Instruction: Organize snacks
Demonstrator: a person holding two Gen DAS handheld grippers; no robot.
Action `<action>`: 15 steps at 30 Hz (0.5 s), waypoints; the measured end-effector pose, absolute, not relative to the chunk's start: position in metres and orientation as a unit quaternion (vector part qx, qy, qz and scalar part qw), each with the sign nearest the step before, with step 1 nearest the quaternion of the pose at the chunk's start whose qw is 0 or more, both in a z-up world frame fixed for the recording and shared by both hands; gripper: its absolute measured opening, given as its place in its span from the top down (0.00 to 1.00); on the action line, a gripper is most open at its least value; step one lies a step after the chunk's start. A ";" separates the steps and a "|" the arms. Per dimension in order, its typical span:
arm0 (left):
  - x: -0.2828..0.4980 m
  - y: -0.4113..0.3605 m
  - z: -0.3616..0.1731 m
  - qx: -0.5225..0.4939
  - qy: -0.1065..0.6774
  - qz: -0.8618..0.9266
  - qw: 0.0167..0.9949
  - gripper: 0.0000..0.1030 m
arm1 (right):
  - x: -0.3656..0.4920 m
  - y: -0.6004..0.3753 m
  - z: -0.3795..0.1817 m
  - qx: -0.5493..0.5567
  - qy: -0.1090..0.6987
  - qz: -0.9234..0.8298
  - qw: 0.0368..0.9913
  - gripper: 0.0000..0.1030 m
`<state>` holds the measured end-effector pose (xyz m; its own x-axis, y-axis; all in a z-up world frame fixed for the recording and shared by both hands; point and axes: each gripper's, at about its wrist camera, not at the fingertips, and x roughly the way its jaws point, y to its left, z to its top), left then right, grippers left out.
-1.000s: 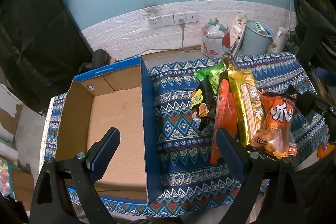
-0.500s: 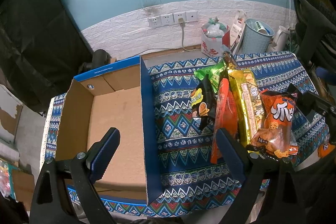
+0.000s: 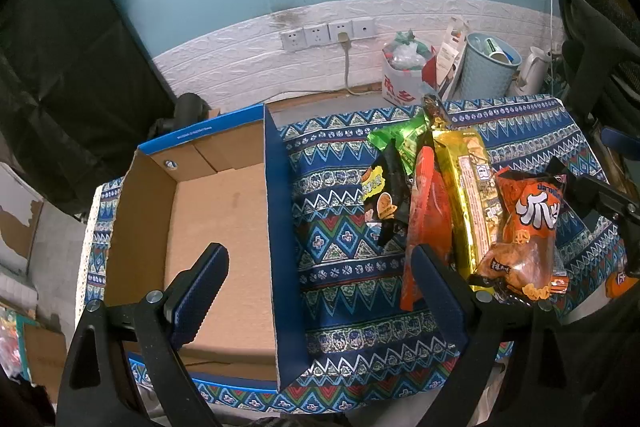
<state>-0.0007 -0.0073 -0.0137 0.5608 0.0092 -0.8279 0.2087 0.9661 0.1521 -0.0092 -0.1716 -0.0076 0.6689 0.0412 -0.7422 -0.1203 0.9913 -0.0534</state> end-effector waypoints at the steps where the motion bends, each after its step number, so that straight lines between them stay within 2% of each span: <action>1: 0.000 -0.007 -0.014 0.117 0.466 -0.057 0.875 0.09 | -0.009 -0.172 -0.008 -0.049 0.406 0.043 0.912 0.03; 15: 0.002 -0.009 -0.019 0.126 0.467 -0.055 0.874 0.09 | -0.006 -0.174 -0.012 -0.051 0.416 0.038 0.907 0.03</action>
<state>0.0016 -0.0094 -0.0189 0.5583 0.0213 -0.8294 0.2136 0.9623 0.1685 -0.0059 -0.1744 -0.0119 0.6510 0.0263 -0.7587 -0.1110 0.9920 -0.0608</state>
